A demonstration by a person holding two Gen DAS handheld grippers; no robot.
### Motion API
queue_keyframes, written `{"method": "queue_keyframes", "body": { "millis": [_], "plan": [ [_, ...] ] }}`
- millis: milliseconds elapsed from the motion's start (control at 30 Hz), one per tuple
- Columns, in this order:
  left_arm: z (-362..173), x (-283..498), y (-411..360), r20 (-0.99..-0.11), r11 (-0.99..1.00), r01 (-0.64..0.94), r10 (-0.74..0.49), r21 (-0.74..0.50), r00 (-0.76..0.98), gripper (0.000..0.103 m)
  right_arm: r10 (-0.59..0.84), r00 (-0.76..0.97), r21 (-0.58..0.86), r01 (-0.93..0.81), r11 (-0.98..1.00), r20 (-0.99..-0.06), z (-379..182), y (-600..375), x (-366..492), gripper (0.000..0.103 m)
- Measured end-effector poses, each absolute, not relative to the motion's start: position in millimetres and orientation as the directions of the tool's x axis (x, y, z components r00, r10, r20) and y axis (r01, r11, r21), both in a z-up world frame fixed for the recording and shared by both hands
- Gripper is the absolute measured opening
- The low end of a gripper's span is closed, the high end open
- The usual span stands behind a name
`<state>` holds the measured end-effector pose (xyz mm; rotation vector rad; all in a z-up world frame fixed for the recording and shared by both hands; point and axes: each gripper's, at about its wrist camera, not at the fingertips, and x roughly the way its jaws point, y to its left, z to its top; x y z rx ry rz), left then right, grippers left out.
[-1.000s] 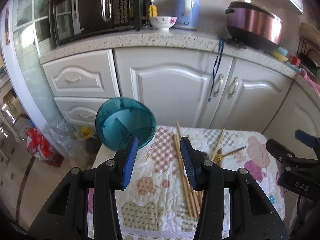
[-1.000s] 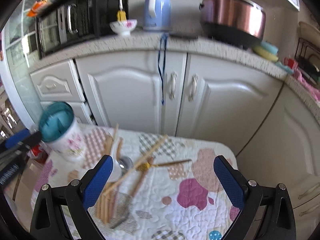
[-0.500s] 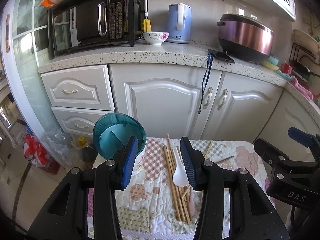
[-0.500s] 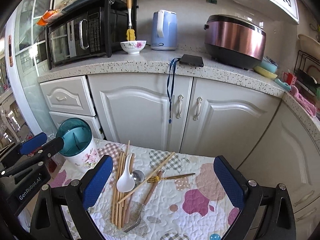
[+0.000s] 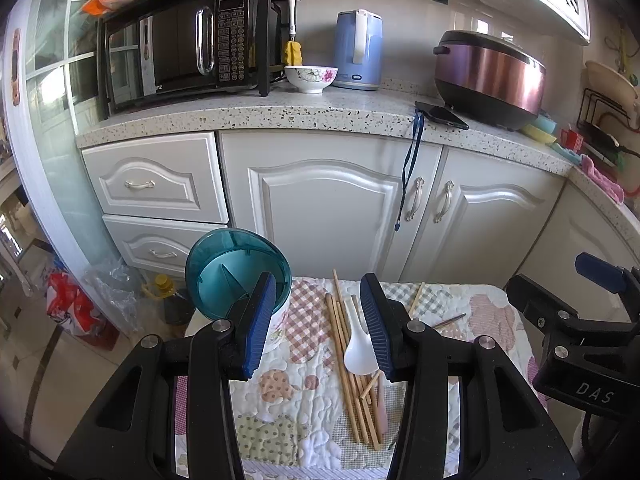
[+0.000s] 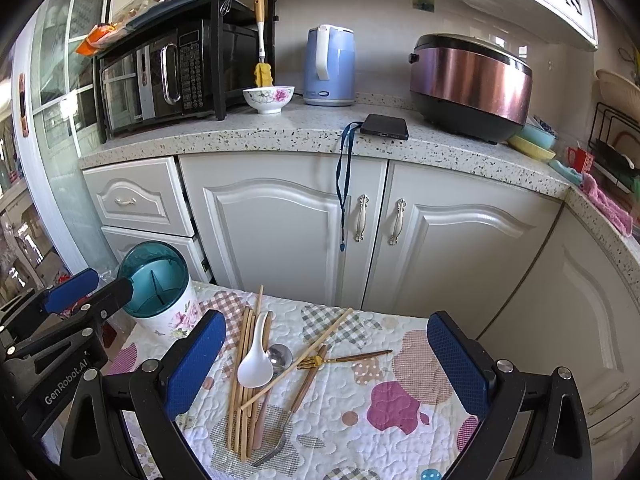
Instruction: Organize utensils
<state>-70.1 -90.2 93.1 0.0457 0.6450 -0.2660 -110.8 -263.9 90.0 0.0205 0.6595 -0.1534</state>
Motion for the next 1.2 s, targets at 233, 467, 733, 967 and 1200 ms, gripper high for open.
{"method": "queue_keyframes", "body": {
  "millis": [233,467,733,967,1200],
  "plan": [
    [91.2,-69.4,-89.5,-0.605,0.965,0.259,-0.231,-0.041,0.762,0.044,-0.130,0.774,-0.032,0.141,0.989,-0.619,87.8,-262.6,-109.2,0.100],
    [88.2,-68.6,-88.8,-0.607,0.966,0.257,-0.229,-0.042,0.761,0.044,-0.126,0.772,-0.026,0.141,0.990,-0.623,86.9,-264.3,-108.1,0.100],
    [84.4,-67.7,-89.2,-0.613,0.966,0.255,-0.228,-0.045,0.757,0.044,-0.126,0.768,-0.031,0.137,0.990,-0.628,84.8,-262.3,-107.4,0.100],
    [83.3,-67.6,-90.3,-0.612,0.965,0.258,-0.231,-0.045,0.756,0.044,-0.125,0.767,-0.031,0.137,0.990,-0.629,83.9,-261.7,-107.3,0.100],
    [82.5,-67.7,-90.8,-0.613,0.964,0.261,-0.233,-0.045,0.755,0.044,-0.124,0.761,-0.030,0.136,0.990,-0.637,82.1,-261.4,-106.0,0.100]
  ]
}}
